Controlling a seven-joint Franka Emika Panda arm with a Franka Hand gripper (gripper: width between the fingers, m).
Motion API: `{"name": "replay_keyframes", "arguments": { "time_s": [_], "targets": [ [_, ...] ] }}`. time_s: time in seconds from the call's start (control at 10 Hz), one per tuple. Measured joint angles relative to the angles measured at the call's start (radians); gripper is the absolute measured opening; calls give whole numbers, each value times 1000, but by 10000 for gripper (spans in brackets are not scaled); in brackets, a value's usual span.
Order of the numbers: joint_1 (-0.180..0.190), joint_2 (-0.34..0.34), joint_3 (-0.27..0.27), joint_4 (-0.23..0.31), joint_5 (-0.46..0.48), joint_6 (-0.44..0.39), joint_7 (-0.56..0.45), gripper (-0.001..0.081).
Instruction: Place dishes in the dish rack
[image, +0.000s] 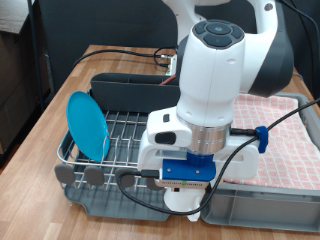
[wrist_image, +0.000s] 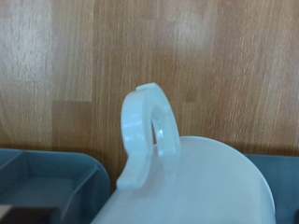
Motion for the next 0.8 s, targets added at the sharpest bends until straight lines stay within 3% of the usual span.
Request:
{"name": "replay_keyframes", "arguments": {
  "time_s": [0.1, 0.2, 0.3, 0.6, 0.8],
  "targets": [
    [0, -1, 1, 12, 0, -26, -5, 468],
    [0, -4, 0, 26, -1, -54, -7, 652],
    [0, -11, 0, 42, -3, -91, -8, 764],
    [5, -49, -11, 79, -20, -188, -7, 800],
    [27, -88, -37, 81, -69, -190, 10, 803]
  ]
}}
